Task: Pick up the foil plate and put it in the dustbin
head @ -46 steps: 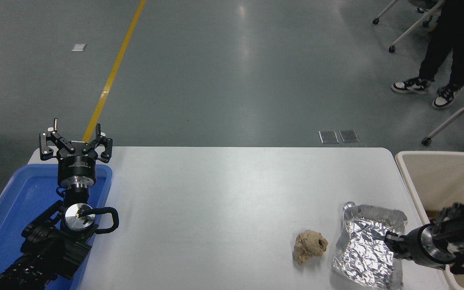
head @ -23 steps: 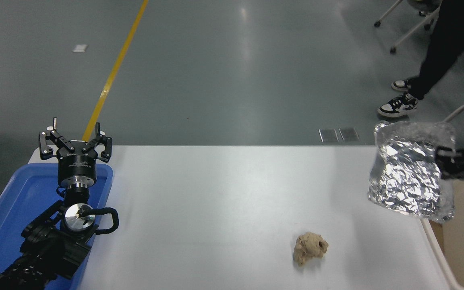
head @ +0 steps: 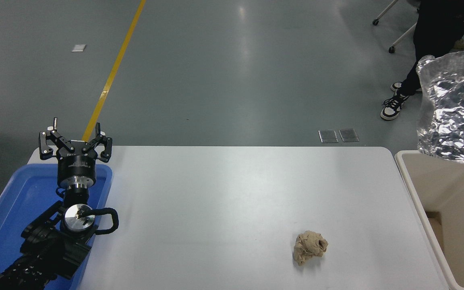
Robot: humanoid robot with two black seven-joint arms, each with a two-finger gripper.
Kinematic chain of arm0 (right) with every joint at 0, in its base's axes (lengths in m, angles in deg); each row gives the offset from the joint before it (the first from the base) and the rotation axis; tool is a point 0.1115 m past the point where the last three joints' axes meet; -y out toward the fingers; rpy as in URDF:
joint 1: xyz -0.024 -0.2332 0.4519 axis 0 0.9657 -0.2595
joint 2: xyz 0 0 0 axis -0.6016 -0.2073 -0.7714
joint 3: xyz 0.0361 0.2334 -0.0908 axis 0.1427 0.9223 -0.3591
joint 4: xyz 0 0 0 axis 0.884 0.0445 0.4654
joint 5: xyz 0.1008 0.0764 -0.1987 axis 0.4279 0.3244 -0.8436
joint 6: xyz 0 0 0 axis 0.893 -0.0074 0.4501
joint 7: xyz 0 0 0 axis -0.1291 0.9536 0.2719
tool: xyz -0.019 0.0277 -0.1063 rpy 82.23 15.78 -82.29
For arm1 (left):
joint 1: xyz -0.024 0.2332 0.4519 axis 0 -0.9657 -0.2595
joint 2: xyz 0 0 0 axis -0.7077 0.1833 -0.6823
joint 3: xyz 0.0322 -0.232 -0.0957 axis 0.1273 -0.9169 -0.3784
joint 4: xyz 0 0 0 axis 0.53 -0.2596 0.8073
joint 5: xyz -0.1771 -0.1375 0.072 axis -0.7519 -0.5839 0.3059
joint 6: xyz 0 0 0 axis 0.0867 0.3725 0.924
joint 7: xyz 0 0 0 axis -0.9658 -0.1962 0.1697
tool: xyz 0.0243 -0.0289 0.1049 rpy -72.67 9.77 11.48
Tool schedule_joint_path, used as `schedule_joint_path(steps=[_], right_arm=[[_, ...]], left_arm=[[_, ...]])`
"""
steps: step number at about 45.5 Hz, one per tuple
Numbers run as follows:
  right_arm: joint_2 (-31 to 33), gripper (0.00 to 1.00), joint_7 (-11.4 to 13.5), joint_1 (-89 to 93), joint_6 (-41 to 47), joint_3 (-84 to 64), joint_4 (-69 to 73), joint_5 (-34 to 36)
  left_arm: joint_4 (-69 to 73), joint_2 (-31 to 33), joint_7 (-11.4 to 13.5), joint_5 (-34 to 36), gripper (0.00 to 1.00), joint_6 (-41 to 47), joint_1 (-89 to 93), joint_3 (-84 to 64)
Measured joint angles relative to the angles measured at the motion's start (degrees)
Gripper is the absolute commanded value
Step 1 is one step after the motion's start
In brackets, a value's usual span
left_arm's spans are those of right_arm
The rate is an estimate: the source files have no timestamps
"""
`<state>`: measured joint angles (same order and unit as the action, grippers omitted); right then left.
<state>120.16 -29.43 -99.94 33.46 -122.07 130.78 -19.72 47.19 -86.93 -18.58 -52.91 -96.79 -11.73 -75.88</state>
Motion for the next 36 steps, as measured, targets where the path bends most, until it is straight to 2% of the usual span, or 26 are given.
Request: schedule_joint_path(steps=[7, 8, 12, 21, 29, 36], right_arm=[[7.4, 0.0, -0.2, 6.2, -2.2, 1.5, -8.7, -9.5], [10.2, 0.0, -0.2, 10.0, -3.7, 3.1, -12.2, -12.2], [12.8, 0.0, -0.3, 16.8, -6.1, 6.8, -16.6, -14.4], [17.8, 0.0, -0.2, 45.7, -16.5, 23.9, -29.1, -18.6], [14.4, 0.0, 0.2, 72.2, -24.3, 41.6, -40.0, -18.0], [6.3, 0.0, 0.3, 90.8, -28.6, 52.5, -52.6, -14.3]], left_arm=[[0.0, 0.0, 0.0, 0.0, 0.99, 0.0, 0.0, 0.0], [0.0, 0.0, 0.0, 0.0, 0.99, 0.0, 0.0, 0.0], [0.0, 0.0, 0.0, 0.0, 0.99, 0.0, 0.0, 0.0], [0.0, 0.0, 0.0, -0.1, 0.99, 0.0, 0.0, 0.0], [0.0, 0.0, 0.1, -0.1, 0.99, 0.0, 0.0, 0.0], [0.0, 0.0, 0.1, -0.1, 0.99, 0.0, 0.0, 0.0]])
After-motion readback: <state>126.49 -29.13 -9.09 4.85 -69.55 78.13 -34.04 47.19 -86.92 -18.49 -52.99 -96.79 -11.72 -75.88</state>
